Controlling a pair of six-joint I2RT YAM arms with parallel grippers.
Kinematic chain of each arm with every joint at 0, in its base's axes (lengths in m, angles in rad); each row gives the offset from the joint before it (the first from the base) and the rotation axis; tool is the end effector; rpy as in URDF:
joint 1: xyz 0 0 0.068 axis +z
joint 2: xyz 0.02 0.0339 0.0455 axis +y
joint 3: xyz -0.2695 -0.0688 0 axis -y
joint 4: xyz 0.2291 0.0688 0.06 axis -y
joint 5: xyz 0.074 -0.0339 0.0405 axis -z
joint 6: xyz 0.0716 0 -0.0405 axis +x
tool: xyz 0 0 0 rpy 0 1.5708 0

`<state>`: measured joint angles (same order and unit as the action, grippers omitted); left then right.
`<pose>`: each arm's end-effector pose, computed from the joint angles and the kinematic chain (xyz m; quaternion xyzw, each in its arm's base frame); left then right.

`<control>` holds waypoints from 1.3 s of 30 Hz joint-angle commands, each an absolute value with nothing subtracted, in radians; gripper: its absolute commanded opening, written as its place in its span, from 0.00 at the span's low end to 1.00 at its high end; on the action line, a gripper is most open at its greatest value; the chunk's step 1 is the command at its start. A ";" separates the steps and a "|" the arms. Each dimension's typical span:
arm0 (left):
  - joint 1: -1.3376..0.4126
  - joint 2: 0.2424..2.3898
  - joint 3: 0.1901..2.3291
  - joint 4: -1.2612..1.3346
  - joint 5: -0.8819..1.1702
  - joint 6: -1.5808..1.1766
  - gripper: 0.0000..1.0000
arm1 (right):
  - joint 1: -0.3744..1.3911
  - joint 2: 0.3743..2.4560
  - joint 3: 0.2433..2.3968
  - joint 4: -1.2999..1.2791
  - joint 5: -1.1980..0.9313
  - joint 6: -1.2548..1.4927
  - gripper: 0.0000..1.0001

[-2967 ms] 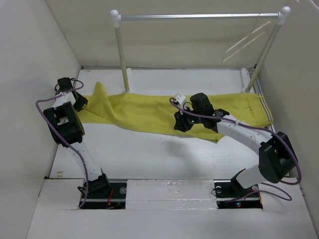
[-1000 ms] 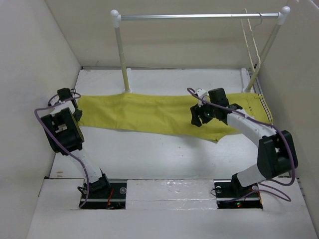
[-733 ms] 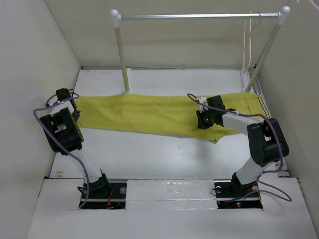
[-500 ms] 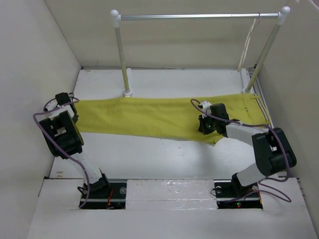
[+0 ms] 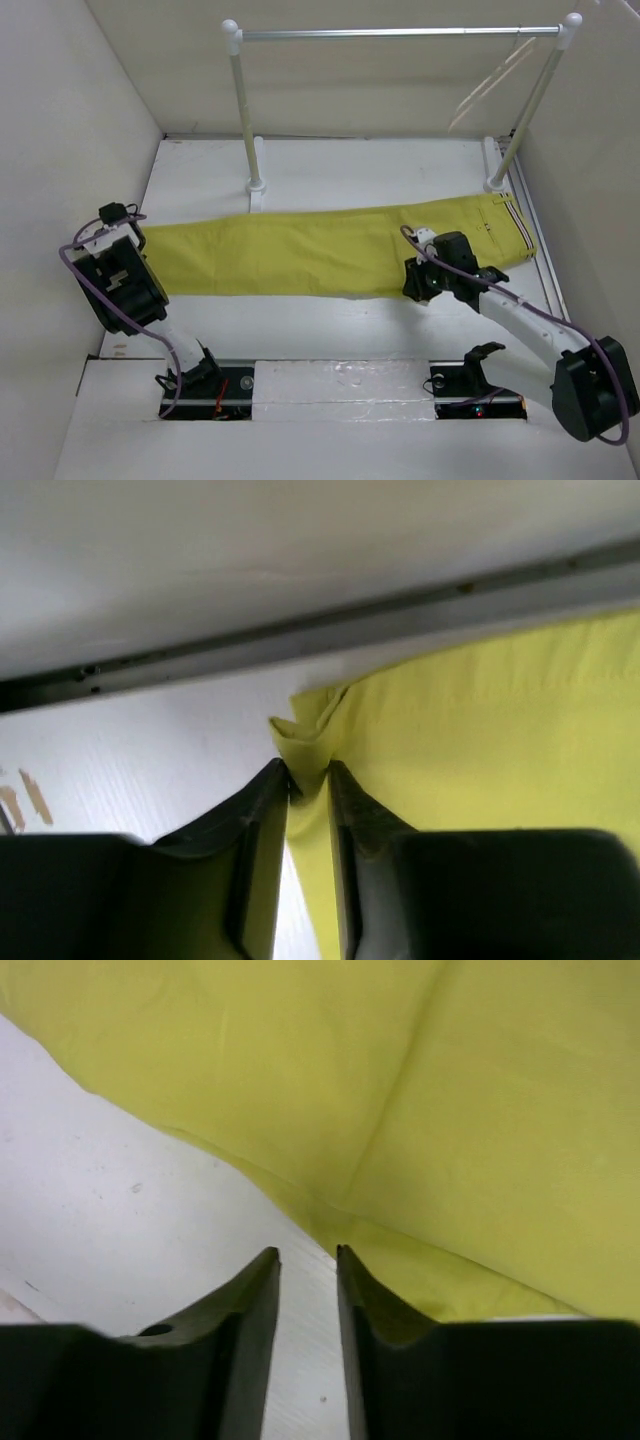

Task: Place the trousers on the hanger
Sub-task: Fold the trousers at the center of the board.

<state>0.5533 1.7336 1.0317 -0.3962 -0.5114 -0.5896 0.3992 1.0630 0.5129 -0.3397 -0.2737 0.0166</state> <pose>0.2704 0.2082 0.1559 -0.5585 0.7591 0.2417 0.2310 0.1819 0.0977 0.1693 -0.2223 0.9081 0.1941 0.2972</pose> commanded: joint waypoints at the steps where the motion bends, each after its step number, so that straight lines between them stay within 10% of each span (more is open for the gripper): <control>1: 0.559 1.629 1.074 -0.479 -0.441 -0.649 0.19 | 0.348 1.006 0.636 -0.419 -0.259 0.014 0.37; 8: 0.216 1.418 1.209 -0.425 -0.378 -0.628 0.55 | -0.015 1.080 0.819 -0.398 -0.457 -0.017 0.64; 11: -0.005 1.349 1.160 -0.349 -0.286 -0.597 0.43 | -0.170 1.069 0.802 -0.323 -0.496 0.067 0.72; 14: -0.197 1.324 1.076 -0.247 -0.156 -0.591 0.00 | -0.357 1.066 0.747 -0.270 -0.537 0.135 0.77; 20: -0.697 1.440 1.058 -0.146 -0.172 -0.629 0.00 | -0.723 1.124 0.617 -0.126 -0.653 0.248 0.81; 39: -0.698 1.687 0.991 -0.124 -0.175 -0.598 0.00 | -0.819 1.575 0.471 0.425 -0.713 0.439 0.82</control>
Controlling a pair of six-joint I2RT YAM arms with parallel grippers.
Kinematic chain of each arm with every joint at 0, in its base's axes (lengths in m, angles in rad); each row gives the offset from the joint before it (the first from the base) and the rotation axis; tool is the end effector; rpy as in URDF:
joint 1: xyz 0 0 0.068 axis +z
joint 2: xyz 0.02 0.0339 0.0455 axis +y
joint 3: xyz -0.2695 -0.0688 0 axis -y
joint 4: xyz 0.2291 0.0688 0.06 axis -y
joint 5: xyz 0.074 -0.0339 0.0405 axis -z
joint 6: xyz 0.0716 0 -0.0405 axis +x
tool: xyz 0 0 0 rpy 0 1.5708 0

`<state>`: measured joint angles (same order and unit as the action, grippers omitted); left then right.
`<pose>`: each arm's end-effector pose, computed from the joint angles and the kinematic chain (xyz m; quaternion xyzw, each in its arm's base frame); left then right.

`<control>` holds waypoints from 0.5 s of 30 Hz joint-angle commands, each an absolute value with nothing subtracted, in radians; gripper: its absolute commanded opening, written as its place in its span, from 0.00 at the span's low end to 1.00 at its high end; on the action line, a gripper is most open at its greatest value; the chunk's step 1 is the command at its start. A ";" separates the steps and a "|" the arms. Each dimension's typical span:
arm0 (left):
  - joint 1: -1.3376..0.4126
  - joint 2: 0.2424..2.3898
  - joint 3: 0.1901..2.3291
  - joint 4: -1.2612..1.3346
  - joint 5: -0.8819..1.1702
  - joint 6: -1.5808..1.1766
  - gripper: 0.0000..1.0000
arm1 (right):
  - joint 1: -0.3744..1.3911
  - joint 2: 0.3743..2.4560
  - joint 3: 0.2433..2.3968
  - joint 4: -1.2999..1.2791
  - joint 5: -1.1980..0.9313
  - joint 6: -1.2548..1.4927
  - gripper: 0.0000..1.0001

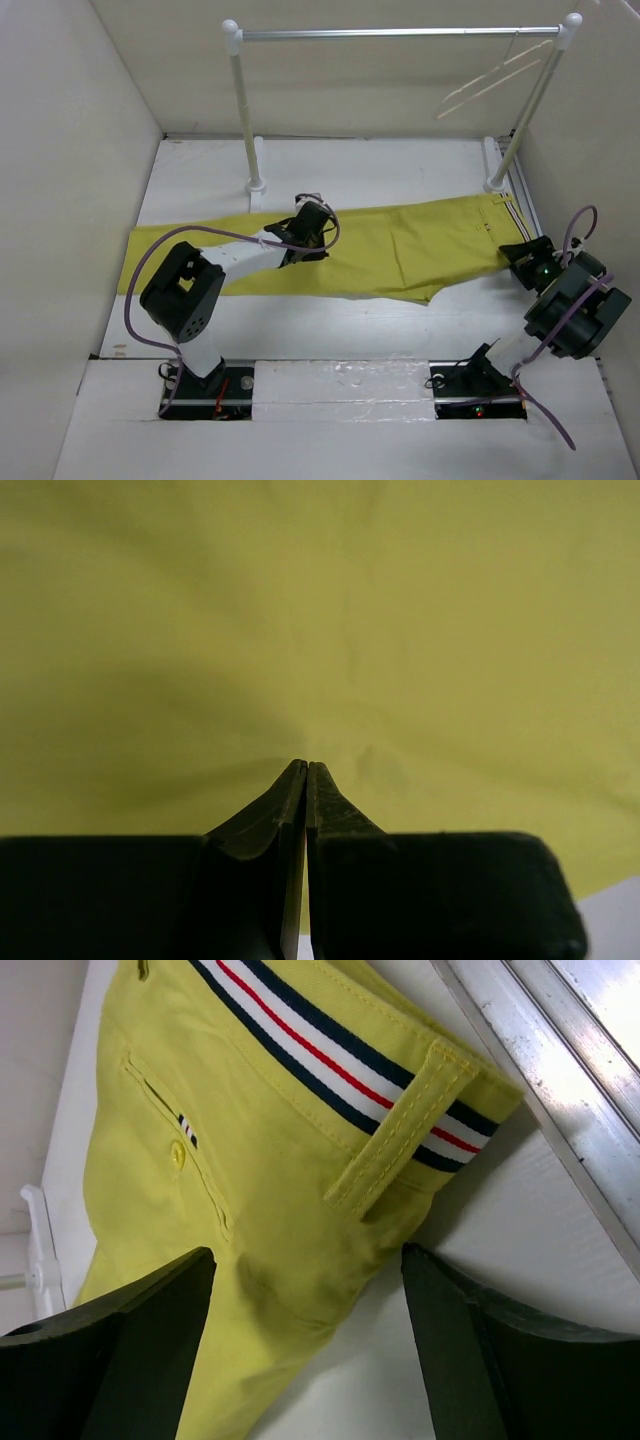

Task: Place the trousers on the hanger
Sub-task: Fold the trousers at the center of the board.

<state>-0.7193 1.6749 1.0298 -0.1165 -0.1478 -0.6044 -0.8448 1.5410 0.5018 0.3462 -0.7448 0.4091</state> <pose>0.2868 -0.2371 0.1918 0.0236 0.9169 -0.1877 0.3514 0.2204 -0.1751 0.1349 0.3695 0.7735 0.2360 0.4576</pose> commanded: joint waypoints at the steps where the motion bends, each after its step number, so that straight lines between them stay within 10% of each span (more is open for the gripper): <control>1: -0.698 1.687 0.982 -0.129 -0.182 -0.597 0.00 | -0.819 1.578 0.474 0.428 -0.695 0.440 0.80; 3: -0.698 1.689 0.962 -0.140 -0.198 -0.598 0.00 | -0.807 1.586 0.476 0.445 -0.686 0.451 0.69; 7: -0.698 1.709 0.924 -0.163 -0.215 -0.623 0.00 | -0.819 1.565 0.463 0.477 -0.702 0.459 0.18; 15: -0.709 1.671 0.798 -0.169 -0.190 -0.637 0.00 | -0.773 0.996 0.581 -0.058 -0.668 0.235 0.00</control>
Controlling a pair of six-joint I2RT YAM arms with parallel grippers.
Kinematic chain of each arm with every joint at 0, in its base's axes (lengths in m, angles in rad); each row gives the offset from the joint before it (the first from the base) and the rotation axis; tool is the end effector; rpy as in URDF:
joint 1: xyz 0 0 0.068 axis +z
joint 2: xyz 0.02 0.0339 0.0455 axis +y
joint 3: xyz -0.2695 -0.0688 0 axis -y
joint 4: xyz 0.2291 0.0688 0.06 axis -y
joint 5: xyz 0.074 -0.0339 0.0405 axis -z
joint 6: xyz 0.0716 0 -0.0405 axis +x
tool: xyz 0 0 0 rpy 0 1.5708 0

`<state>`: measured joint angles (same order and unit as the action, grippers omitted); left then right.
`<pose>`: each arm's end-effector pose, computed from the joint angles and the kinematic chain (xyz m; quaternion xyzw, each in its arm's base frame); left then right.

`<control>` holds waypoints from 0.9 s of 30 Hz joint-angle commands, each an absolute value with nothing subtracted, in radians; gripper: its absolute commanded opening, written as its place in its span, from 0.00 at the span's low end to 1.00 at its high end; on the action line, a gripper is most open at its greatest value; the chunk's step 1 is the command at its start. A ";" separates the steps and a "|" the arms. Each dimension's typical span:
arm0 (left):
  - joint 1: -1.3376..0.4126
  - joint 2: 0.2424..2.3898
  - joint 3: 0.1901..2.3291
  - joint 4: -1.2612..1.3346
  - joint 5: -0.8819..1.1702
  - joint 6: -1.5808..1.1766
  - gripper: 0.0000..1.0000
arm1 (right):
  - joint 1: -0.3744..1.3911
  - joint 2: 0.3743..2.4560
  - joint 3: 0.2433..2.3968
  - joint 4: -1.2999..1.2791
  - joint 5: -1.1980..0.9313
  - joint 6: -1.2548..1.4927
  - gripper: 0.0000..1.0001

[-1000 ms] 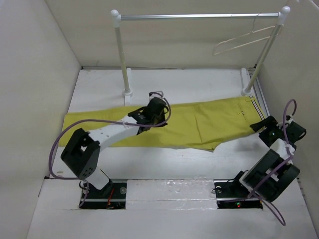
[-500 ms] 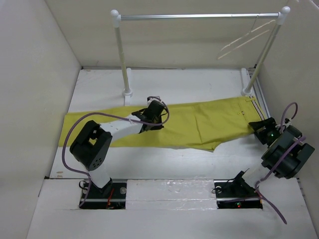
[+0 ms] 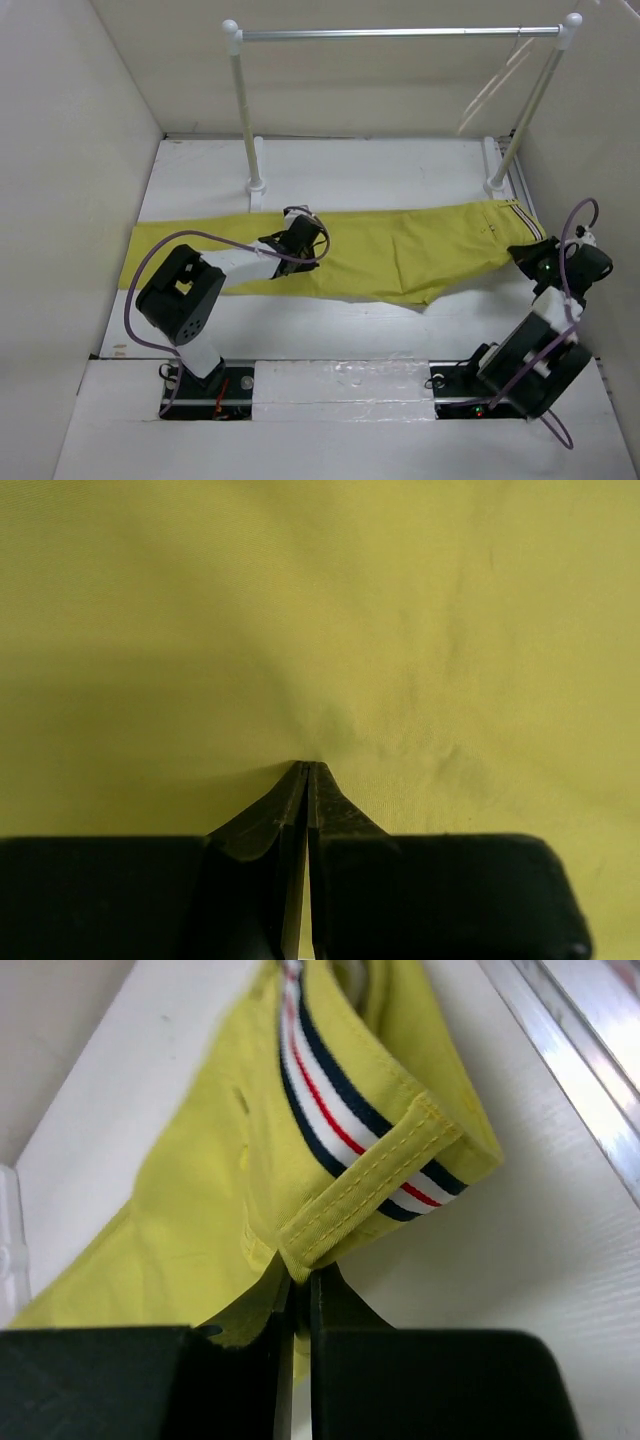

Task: Place the trousers on the hanger
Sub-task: Fold the trousers at the center of the board.

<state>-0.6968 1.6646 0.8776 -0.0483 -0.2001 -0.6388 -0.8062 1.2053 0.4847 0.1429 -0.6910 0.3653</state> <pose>0.2746 -0.2113 0.1550 -0.0090 0.9291 -0.1483 0.3386 0.2016 -0.1442 0.1886 0.3229 0.7786 0.1925 0.5025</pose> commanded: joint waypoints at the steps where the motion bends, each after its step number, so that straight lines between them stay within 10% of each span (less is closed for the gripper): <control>1: -0.719 1.669 0.789 -0.173 -0.195 -0.635 0.00 | -0.762 0.929 0.606 -0.165 -0.625 0.218 0.00; 16: -1.054 1.718 0.908 -0.183 -0.094 -0.718 0.00 | -0.572 0.897 1.409 -0.618 -0.661 0.029 0.00; 27: -1.097 1.594 0.887 -0.147 -0.037 -0.801 0.00 | -0.273 0.773 1.260 -0.752 -0.443 -0.092 0.00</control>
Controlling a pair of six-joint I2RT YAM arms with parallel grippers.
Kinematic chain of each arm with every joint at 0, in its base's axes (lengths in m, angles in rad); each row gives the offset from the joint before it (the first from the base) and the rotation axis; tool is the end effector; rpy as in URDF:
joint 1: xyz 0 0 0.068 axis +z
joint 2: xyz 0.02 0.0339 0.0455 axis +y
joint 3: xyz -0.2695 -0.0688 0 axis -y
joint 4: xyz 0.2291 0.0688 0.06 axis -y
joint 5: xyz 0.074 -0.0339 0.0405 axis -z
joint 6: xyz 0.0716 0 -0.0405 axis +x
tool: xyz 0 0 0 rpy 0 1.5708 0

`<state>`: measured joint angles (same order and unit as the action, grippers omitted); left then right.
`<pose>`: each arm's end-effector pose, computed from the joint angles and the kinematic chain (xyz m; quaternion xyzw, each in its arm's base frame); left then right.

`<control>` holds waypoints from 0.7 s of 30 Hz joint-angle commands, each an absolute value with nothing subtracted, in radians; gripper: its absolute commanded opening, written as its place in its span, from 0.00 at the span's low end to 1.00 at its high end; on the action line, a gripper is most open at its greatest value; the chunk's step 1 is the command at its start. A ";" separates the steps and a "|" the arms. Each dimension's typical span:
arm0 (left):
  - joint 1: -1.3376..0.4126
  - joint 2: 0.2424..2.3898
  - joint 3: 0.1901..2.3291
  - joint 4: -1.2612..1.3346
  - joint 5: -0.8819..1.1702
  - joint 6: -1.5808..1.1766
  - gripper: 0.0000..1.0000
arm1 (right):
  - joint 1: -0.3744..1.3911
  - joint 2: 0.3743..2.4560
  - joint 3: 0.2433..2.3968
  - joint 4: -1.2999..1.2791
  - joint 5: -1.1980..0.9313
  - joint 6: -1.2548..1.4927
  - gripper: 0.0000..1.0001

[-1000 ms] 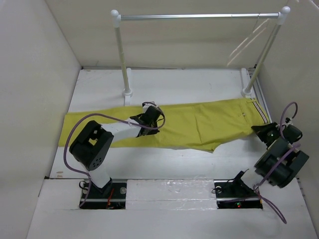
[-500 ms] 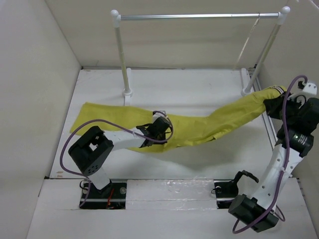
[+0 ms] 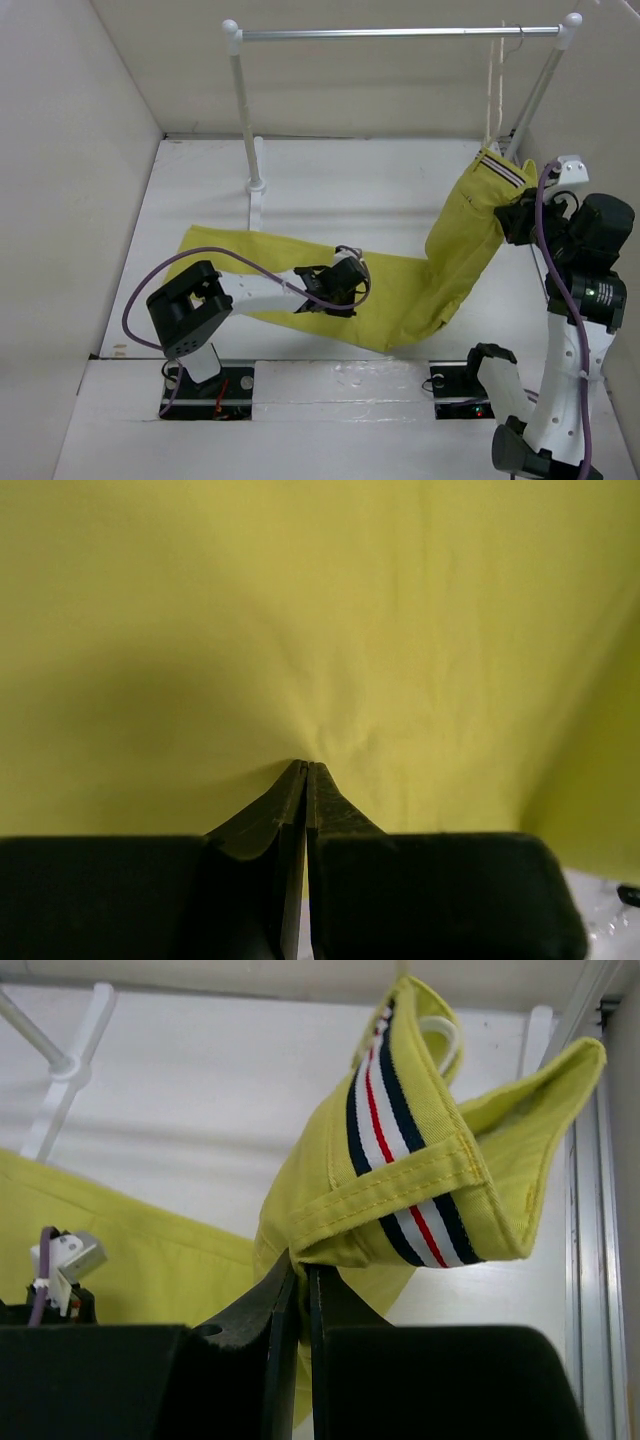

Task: Place the trousers on the hanger
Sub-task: Fold the trousers at the center of the board.

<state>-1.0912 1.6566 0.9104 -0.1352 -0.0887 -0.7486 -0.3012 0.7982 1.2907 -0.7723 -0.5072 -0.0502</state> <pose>0.1646 -0.3027 0.1584 0.1455 0.9290 -0.2433 0.2377 0.1408 -0.0073 0.4300 -0.0530 0.7861 0.0955 0.6084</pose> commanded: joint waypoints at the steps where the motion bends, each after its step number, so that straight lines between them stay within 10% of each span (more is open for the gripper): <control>1: -1.107 1.595 0.891 -0.124 -0.016 -0.805 0.00 | -0.273 0.773 1.255 -0.752 -0.442 -0.098 0.00; 12: -1.193 1.738 0.989 -0.118 0.057 -0.799 0.00 | -0.161 0.787 1.290 -0.690 -0.457 -0.057 0.00; 21: -1.177 1.560 0.962 -0.248 -0.118 -0.825 0.00 | 0.464 0.909 1.317 -0.418 -0.099 0.189 0.00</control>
<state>-1.2007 1.7363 0.9955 -0.1322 -0.0071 -0.8085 0.2871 0.8547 1.2499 -0.6651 -0.2756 0.0814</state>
